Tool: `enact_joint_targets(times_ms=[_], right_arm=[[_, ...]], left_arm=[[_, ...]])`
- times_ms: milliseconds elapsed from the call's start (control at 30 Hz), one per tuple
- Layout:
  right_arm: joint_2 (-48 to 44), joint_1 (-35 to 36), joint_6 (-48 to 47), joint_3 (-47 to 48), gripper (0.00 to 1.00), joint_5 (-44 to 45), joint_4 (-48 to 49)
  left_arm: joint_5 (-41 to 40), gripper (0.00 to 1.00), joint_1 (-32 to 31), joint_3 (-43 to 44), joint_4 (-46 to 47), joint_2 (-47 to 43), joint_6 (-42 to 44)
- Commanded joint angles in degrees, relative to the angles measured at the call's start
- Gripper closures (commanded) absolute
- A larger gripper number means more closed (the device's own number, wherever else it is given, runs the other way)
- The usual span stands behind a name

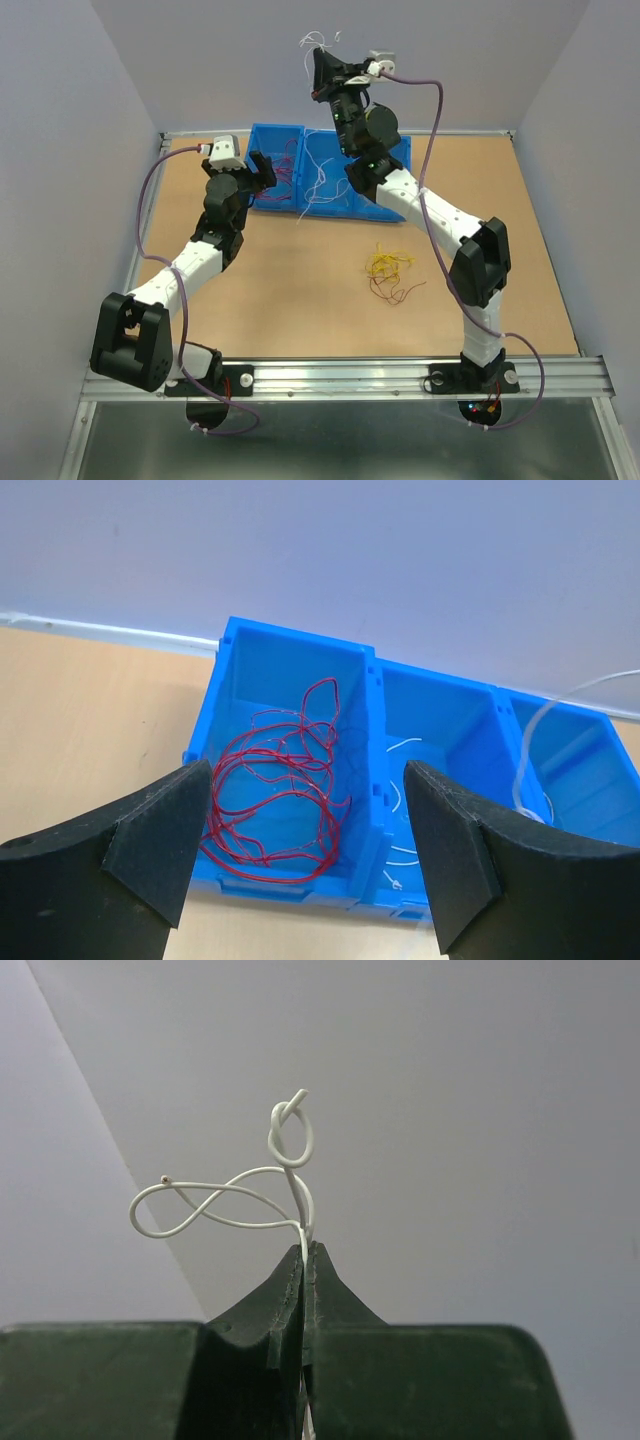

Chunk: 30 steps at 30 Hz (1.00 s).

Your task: Untangle the cables

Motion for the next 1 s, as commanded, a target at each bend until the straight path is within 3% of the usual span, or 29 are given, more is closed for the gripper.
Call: enact_joint_targets(times_ms=[0,533,733,967], right_arm=[[1.11,-0.32,-2.1,4.72,0.99,2.19,2.48],[4.8,-7.62,4.32,8.68,0.99,3.08,-2.87],[4.1,-7.62,3.17,3.68,0.99,1.49,-2.88],[-0.03,-7.44,9.13,-16.85,0.99,-0.71,-1.91]], left_arm=[[-2.08,0.11,0.04,-0.45,4.13,-1.13,-0.53],[-1.55,0.12,0.04,-1.33,5.62,-0.78,-0.27],[-1.38,0.11,0.04,-1.24,5.97,0.01,0.08],[-1.2,0.12,0.04,-1.33,6.23,0.01,0.35]])
